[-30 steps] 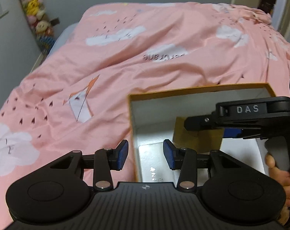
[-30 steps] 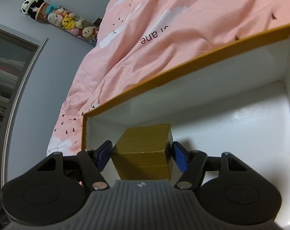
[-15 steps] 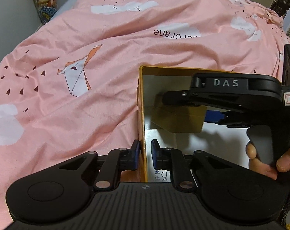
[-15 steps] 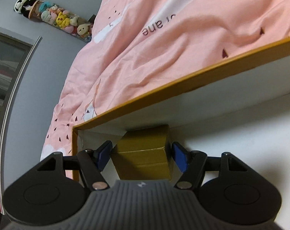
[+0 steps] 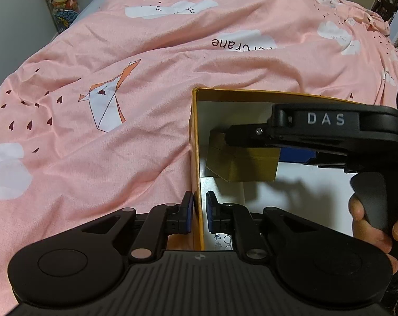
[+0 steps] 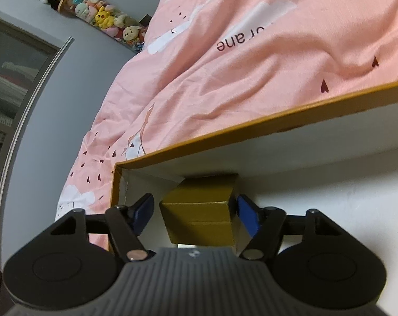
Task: Organize objects
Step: 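Lower the gold cube into the orange box corner and open the right tool, then withdraw both tools from the box and move toward the remaining items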
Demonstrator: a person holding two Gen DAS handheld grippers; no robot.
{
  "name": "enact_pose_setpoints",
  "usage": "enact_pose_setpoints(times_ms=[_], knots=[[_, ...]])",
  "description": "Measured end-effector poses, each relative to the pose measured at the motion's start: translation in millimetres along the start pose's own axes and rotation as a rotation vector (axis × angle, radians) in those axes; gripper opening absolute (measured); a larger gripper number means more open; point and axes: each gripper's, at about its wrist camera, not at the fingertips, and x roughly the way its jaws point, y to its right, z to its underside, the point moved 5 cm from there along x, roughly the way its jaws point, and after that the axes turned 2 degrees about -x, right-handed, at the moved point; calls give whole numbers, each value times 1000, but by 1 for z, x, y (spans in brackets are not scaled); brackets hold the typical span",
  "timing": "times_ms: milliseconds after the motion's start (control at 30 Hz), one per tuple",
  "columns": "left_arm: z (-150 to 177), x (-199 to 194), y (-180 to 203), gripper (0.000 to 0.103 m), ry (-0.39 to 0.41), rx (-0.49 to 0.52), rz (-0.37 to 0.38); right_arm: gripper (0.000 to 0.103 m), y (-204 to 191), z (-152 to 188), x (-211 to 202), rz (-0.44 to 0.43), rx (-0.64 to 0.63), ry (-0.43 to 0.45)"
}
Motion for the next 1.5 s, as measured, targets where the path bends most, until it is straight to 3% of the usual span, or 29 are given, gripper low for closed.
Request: enact_pose_setpoints(times_ms=[400,500,600,767,833,1000,1133,1233,1500], knots=[[1,1,-1,15,1,-8,3,68,-3,-5,8,13,-10,-21],[1,1,-2,15,1,-10,6,68,-10,-4,4,-47,-11,-23],[2,2,-3,15,-2,-24,17,69,-12,-3,-2,-34,-32,-17],[3,0,-4,15,8,-36,27,39,-2,2,0,-6,-26,-42],[4,-1,-4,15,12,-36,26,32,0,4,3,-3,-21,-49],[6,-4,-4,15,25,-48,30,29,-1,7,11,-13,-18,-61],[8,-18,-2,15,79,-50,38,29,-4,9,0,-19,-41,-61],[9,-39,1,17,153,-53,36,29,-17,13,-21,-9,-131,-30],[40,-116,20,35,392,-32,78,31,-35,44,-101,4,-348,82]])
